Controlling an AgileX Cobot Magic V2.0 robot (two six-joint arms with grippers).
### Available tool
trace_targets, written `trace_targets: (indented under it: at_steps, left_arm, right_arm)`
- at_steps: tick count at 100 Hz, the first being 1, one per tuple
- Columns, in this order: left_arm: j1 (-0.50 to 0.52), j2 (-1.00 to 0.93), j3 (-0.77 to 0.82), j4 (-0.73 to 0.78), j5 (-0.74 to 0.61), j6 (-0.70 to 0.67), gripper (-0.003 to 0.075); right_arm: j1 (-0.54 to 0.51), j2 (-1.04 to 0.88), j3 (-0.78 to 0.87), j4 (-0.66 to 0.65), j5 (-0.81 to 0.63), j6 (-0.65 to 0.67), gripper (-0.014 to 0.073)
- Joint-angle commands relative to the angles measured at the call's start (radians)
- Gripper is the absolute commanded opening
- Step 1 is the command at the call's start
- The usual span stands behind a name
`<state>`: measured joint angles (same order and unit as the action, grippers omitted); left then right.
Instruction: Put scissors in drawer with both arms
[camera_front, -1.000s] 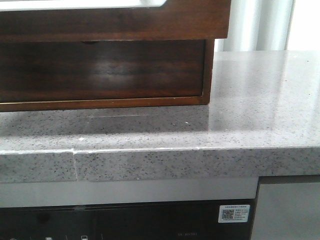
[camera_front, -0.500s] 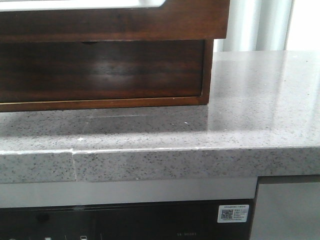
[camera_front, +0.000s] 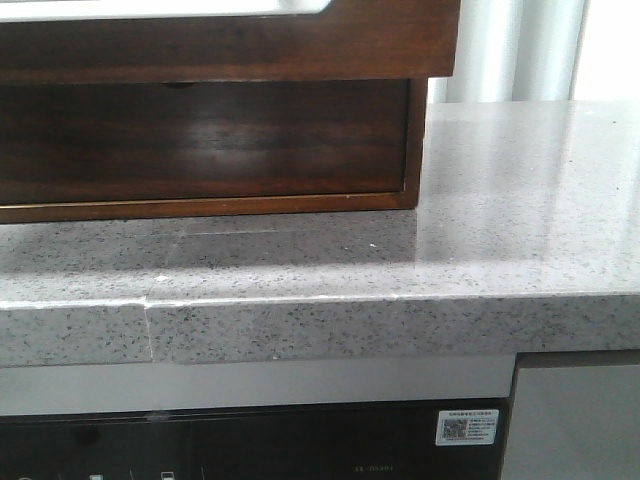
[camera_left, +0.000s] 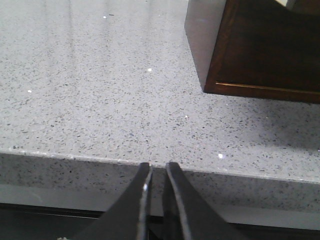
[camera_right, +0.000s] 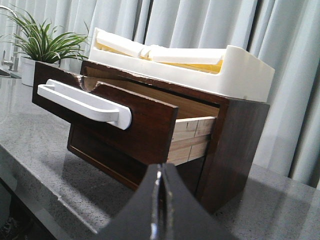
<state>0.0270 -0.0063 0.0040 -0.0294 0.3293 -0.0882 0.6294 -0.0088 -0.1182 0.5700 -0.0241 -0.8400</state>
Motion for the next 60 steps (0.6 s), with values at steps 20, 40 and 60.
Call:
trace_targets:
  at_steps: [20, 40, 60]
  left_arm:
    - [0.000, -0.034, 0.016, -0.003, -0.042, -0.011, 0.0003]
    - [0.000, -0.034, 0.016, -0.003, -0.042, -0.011, 0.0003]
    - [0.000, -0.034, 0.016, -0.003, -0.042, -0.011, 0.0003]
  right_arm:
    - [-0.002, -0.012, -0.024, 0.001, -0.071, 0.003, -0.0116]
    - [-0.002, -0.012, -0.024, 0.001, -0.071, 0.003, -0.0116]
    - [-0.002, -0.012, -0.024, -0.008, -0.085, 0.001, -0.0116]
